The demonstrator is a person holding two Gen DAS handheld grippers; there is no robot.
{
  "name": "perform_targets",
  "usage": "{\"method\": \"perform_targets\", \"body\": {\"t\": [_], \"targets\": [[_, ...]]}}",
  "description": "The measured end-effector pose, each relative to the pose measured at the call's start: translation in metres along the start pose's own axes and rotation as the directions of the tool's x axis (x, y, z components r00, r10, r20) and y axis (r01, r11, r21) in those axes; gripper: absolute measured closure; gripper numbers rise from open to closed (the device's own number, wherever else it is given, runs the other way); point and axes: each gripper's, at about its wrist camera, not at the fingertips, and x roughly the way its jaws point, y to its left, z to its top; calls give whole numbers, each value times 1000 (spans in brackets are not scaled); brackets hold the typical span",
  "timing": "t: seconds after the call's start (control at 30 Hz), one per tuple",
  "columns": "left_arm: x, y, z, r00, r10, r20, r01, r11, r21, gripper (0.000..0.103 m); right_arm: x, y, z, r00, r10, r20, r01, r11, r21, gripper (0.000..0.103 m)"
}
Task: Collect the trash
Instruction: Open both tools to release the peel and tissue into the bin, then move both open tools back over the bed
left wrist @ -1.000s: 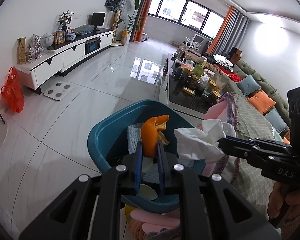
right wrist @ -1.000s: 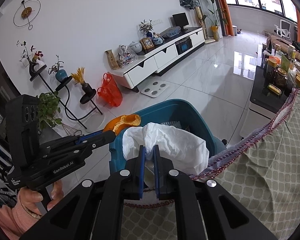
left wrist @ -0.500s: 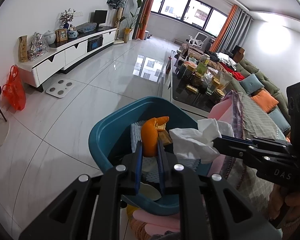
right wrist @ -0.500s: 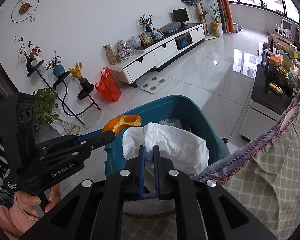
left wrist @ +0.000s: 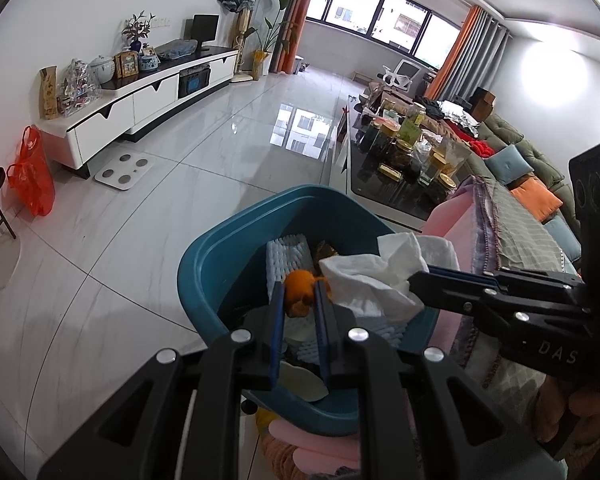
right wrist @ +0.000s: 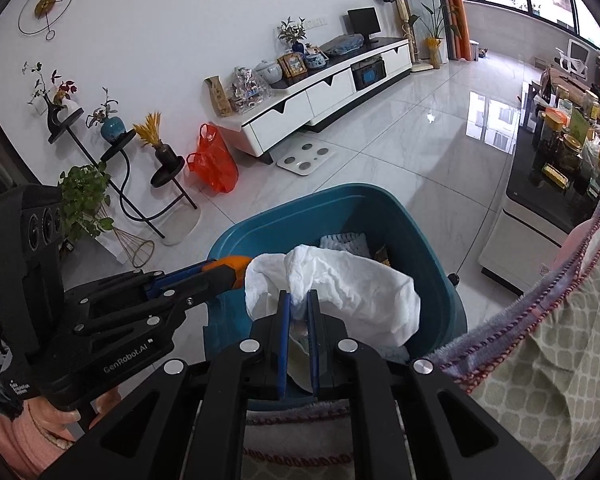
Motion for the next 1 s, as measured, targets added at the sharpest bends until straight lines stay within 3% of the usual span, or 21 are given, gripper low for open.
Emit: {"method": "perform_targets", "body": {"t": [0.2,0.37,0.47,0.6,0.73,0.93,1.0], "targets": [[3,0,0,1000,5,-2,-5,1000,-5,87,5,1,1,1000,0,-21,0,1000,1,89],[3,1,0,1000,8,0,-8,1000,-4,77,4,-2,0,1000,5,-17,-5,1000,16,83],[2,1,0,1000,8,4,-8,1000,-7,71,2,-5,-1,1000,9,-7,-9,999,33,72],[-5,1,-2,1000,14,16,-14,1000,-3,64,-5,-7,-3,1000,10,13,-11,999,43,72],[-18,-3,-5,999,11,53,-12,1000,16,46,-27,-11,-10,998,11,66,-15,998,63,67],[-55,-18,-16,986,-43,163,32,997,71,7,-82,-13,-37,981,-37,188,23,997,78,39],[-68,-30,-23,974,-91,207,72,993,96,3,-106,-15,-53,969,-79,232,60,994,89,25]]}}
